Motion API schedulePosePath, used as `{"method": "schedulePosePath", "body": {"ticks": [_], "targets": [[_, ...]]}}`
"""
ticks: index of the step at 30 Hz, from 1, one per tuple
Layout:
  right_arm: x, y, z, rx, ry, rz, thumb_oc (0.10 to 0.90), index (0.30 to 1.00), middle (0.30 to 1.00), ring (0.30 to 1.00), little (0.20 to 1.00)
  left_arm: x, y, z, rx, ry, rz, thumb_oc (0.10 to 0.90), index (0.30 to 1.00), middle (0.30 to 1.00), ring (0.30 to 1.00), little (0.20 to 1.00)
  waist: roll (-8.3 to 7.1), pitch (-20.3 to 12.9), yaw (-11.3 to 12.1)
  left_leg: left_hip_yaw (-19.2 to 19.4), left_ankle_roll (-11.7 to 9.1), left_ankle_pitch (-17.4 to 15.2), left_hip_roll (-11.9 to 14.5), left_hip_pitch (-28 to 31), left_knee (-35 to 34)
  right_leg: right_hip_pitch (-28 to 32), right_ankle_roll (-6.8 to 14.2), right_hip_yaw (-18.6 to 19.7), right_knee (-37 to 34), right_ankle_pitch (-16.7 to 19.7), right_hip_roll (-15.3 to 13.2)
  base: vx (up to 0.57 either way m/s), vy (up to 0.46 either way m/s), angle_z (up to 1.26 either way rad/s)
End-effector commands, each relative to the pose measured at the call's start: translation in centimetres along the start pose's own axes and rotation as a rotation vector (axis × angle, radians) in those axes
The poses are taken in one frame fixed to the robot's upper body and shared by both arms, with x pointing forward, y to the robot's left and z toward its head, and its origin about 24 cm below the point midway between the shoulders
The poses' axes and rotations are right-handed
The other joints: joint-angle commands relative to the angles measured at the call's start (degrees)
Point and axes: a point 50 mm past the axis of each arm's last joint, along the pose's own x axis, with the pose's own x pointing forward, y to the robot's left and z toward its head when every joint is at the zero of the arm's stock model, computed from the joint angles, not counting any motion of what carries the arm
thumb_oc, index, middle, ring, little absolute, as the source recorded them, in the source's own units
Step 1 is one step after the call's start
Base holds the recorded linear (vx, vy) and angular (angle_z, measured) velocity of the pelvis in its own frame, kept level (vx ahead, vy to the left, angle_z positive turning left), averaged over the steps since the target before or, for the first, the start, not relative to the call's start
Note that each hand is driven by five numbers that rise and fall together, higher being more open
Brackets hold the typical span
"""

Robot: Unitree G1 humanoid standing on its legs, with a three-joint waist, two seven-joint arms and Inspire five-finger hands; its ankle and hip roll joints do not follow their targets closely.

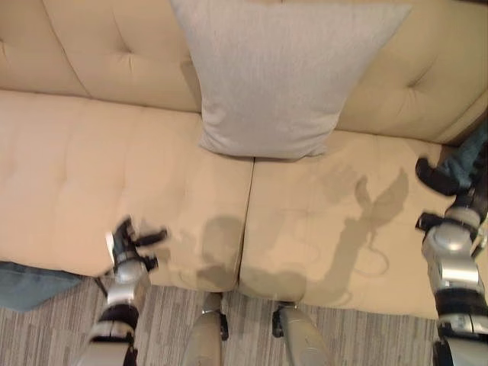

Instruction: Pick up all the scattered cushions and arrange them neatly on the sofa.

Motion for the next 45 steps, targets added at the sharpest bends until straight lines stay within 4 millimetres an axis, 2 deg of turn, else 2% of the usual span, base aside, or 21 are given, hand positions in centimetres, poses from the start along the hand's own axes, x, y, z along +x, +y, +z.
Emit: {"method": "schedulePosePath", "body": {"ticks": [1, 4, 6, 8, 9, 12, 14, 17, 20, 21, 22, 24, 27, 28, 30, 31, 33, 36, 39, 42, 45], "targets": [[-2.9, -2.6, -6.2, -0.152, 0.126, 0.03, 0.8, 0.9, 0.9, 0.9, 0.9, -1.4, 4.7, -7.4, 0.195, 0.217, 0.095, 0.8, 0.9, 0.9, 0.9, 0.9, -1.74, -15.98, -0.14, 0.81, 0.73, -9.01, -0.26, 5.69, 0.44, 6.21, 5.65, -0.63, 4.39, -9.19, -4.82, 0.1, 0.15, -0.02], [-5.2, -2.9, -8.6, -0.138, 0.216, 0.048, 0.8, 0.9, 0.9, 0.9, 0.9, -2.7, 5.7, -10.3, 0.313, 0.321, 0.094, 0.8, 0.9, 0.9, 0.9, 0.9, -2.11, -16.12, -0.33, 1.24, 1.48, -10.26, -0.9, 8.18, 1.72, 8.22, 5.91, -0.28, 5.99, -9.66, -5.5, 0.05, 0.173, -0.07], [-8.1, -1.8, -11.3, -0.066, 0.345, 0.086, 0.8, 0.9, 0.9, 0.9, 0.9, -5.3, 6.9, -14.7, 0.435, 0.502, 0.09, 0.8, 0.9, 0.9, 0.9, 0.9, -2.43, -16.08, -0.5, 3.02, 2.35, -11.79, -1.32, 10.58, 2.0, 8.79, 6.91, 0.83, 5.61, -7.56, -5.8, -0.1, 0.149, -0.19], [-8.6, -1.4, -11.7, -0.049, 0.367, 0.097, 0.8, 0.9, 0.9, 0.9, 0.9, -5.8, 7.1, -15.4, 0.449, 0.537, 0.084, 0.8, 0.9, 0.9, 0.9, 0.9, -2.52, -16.33, -0.29, 3.86, 2.45, -11.58, -1.36, 10.62, 1.73, 8.05, 7.32, 1.4, 5.01, -5.99, -5.87, -0.16, 0.048, -0.42], [-10.2, -0.5, -12.8, -0.025, 0.434, 0.134, 0.8, 0.9, 0.9, 0.9, 0.9, -7.7, 8.3, -17.7, 0.469, 0.659, 0.093, 0.8, 0.9, 0.9, 0.9, 0.9, -2.52, -16.19, 0.17, 5.28, 2.48, -10.96, -0.91, 10.53, 1.18, 6.74, 8.2, 1.33, 4.29, -2.6, -6.11, -0.27, -0.025, -0.49], [-11.6, 1.2, -13.3, -0.001, 0.469, 0.202, 0.8, 0.9, 0.9, 0.9, 0.9, -9.2, 9.3, -19.2, 0.602, 0.726, 0.048, 0.8, 0.9, 0.9, 0.9, 0.9, -2.08, -15.4, 1.9, 6.63, 2.38, -9.25, 0.81, 8.67, 1.38, 7.29, 7.92, -2.79, 7.2, -4.33, -6.74, -0.31, -0.055, -0.42], [-12.0, 1.5, -13.4, -0.002, 0.474, 0.218, 0.8, 0.9, 0.9, 0.9, 0.9, -9.3, 9.5, -19.2, 0.631, 0.727, 0.045, 0.8, 0.9, 0.9, 0.9, 0.9, -2.02, -15.34, 2.64, 6.91, 2.34, -8.56, 1.33, 7.67, 1.52, 8.62, 7.2, -3.69, 8.8, -6.07, -7.3, -0.36, -0.095, -0.33], [-13.7, 1.0, -14.7, -0.001, 0.536, 0.229, 0.8, 0.9, 0.9, 0.9, 0.9, -8.4, 8.5, -18.4, 0.724, 0.649, -0.033, 0.8, 0.9, 0.9, 0.9, 0.9, -2.83, -16.16, 3.44, 4.46, 1.93, -6.52, 1.31, 2.15, 3.53, 13.04, 7.98, 6.29, 19.72, -6.47, -8.01, -0.38, -0.232, 0.01], [-13.8, 0.5, -15.1, -0.018, 0.557, 0.222, 0.8, 0.9, 0.9, 0.9, 0.9, -7.6, 8.0, -17.5, 0.748, 0.594, -0.043, 0.8, 0.9, 0.9, 0.9, 0.9, -3.26, -16.74, 2.51, 1.96, 1.65, -5.73, 1.15, -1.53, 6.35, 15.89, 8.04, 13.88, 20.38, -6.38, -5.89, -0.19, -0.184, 0.6], [-13.8, 0.7, -15.2, -0.032, 0.556, 0.239, 0.8, 0.9, 0.9, 0.9, 0.9, -7.0, 7.7, -16.9, 0.748, 0.561, -0.041, 0.8, 0.9, 0.9, 0.9, 0.9, -3.62, -16.44, 2.46, 0.86, 1.55, -5.11, 1.18, -3.19, 7.99, 16.4, 6.66, 16.29, 20.17, -9.95, -4.71, -0.44, -0.433, 0.68], [-13.0, 1.1, -14.8, -0.062, 0.524, 0.26, 0.8, 0.9, 0.9, 0.9, 0.9, -5.9, 6.7, -15.4, 0.733, 0.49, -0.034, 0.8, 0.9, 0.9, 0.9, 0.9, -3.23, -15.58, 3.47, -0.61, 0.44, -1.74, 2.4, -6.62, 8.43, 18.16, 3.66, 15.94, 16.32, -19.48, -1.67, -0.51, -0.489, 0.65], [-12.1, 1.5, -14.2, -0.098, 0.483, 0.283, 0.8, 0.9, 0.9, 0.9, 0.9, -5.1, 5.1, -14.3, 0.725, 0.422, -0.066, 0.8, 0.9, 0.9, 0.9, 0.9, -1.54, -14.62, 4.18, -2.76, -1.36, 2.59, 4.21, -9.04, 5.98, 18.19, 0.75, 14.05, 14.02, -25.35, 1.4, -0.42, -0.375, 0.81], [-11.6, 1.6, -13.9, -0.126, 0.452, 0.293, 0.8, 0.9, 0.9, 0.9, 0.9, -5.1, 4.1, -14.2, 0.671, 0.408, -0.073, 0.8, 0.9, 0.9, 0.9, 0.9, -0.8, -13.18, 4.15, -4.65, -1.89, 2.7, 4.36, -8.81, 1.48, 16.59, -0.62, 12.14, 14.56, -25.54, 3.57, -0.43, -0.293, 0.65], [-10.9, 2.1, -13.3, -0.158, 0.42, 0.3, 0.8, 0.9, 0.9, 0.9, 0.9, -5.1, 2.9, -14.0, 0.573, 0.42, -0.059, 0.8, 0.9, 0.9, 0.9, 0.9, -1.44, -10.52, 3.91, -4.11, -1.11, -0.23, 3.12, -8.6, 1.82, 14.37, -1.26, 10.42, 15.52, -24.26, 3.79, -0.54, -0.18, 0.43], [-11.1, 2.3, -13.3, -0.147, 0.424, 0.306, 0.8, 0.9, 0.9, 0.9, 0.9, -5.3, 2.7, -14.3, 0.539, 0.442, -0.048, 0.8, 0.9, 0.9, 0.9, 0.9, -1.82, -10.35, 3.41, -2.95, -0.44, -2.29, 2.65, -8.22, 3.61, 13.32, -1.17, 9.49, 15.51, -22.78, 3.74, -0.49, -0.159, 0.54], [-12.0, 2.5, -13.8, -0.133, 0.459, 0.309, 0.8, 0.9, 0.9, 0.9, 0.9, -6.0, 3.0, -15.2, 0.53, 0.477, -0.031, 0.8, 0.9, 0.9, 0.9, 0.9, -2.74, -10.54, 2.55, -1.28, 0.67, -5.19, 1.73, -5.97, 11.69, 11.2, -1.06, 7.1, 15.58, -20.49, 2.9, -0.41, -0.116, 0.75], [-12.3, 2.6, -14.0, -0.132, 0.468, 0.312, 0.8, 0.9, 0.9, 0.9, 0.9, -6.2, 3.0, -15.5, 0.535, 0.487, -0.035, 0.8, 0.9, 0.9, 0.9, 0.9, -3.11, -10.96, 2.19, -0.71, 1.12, -7.42, 1.23, -5.4, 15.11, 10.46, -1.26, 5.91, 15.19, -20.04, 2.37, -0.33, -0.092, 0.76], [-13.0, 2.7, -14.6, -0.145, 0.501, 0.321, 0.8, 0.9, 0.9, 0.9, 0.9, -7.1, 3.3, -16.6, 0.544, 0.535, -0.038, 0.8, 0.9, 0.9, 0.9, 0.9, -4.62, -12.56, 0.69, 4.11, 2.76, -14.93, 2.49, -0.89, 25.72, 8.63, -1.94, 1.44, 14.88, -19.32, 0.53, -0.26, -0.061, 0.71], [-13.6, 3.0, -14.6, -0.126, 0.501, 0.345, 0.8, 0.9, 0.9, 0.9, 0.9, -7.7, 3.5, -17.3, 0.615, 0.554, -0.052, 0.8, 0.9, 0.9, 0.9, 0.9, -4.15, -14.95, -2.18, 11.44, 1.84, -18.61, 7.84, 11.05, 23.52, 8.27, -1.12, -5.56, 14.49, -19.07, -0.87, -0.17, 0.107, 1.24], [-13.4, 2.9, -14.2, -0.111, 0.478, 0.352, 0.8, 0.9, 0.9, 0.9, 0.9, -7.4, 3.1, -17.0, 0.693, 0.526, -0.091, 0.8, 0.9, 0.9, 0.9, 0.9, -3.25, -16.76, -4.87, 18.44, -0.78, -16.66, 11.36, 17.99, 16.91, 6.36, -0.21, -11.71, 15.08, -17.67, -3.22, -0.19, 0.252, 1.62], [-13.1, 2.7, -14.1, -0.127, 0.465, 0.359, 0.8, 0.9, 0.9, 0.9, 0.9, -7.1, 2.6, -16.5, 0.749, 0.477, -0.13, 0.8, 0.9, 0.9, 0.9, 0.9, -2.68, -16.87, -5.76, 20.39, -2.44, -15.99, 10.91, 18.6, 11.06, 5.46, 1.12, -16.54, 16.18, -15.78, -6.39, -0.18, 0.321, 1.24]]}}
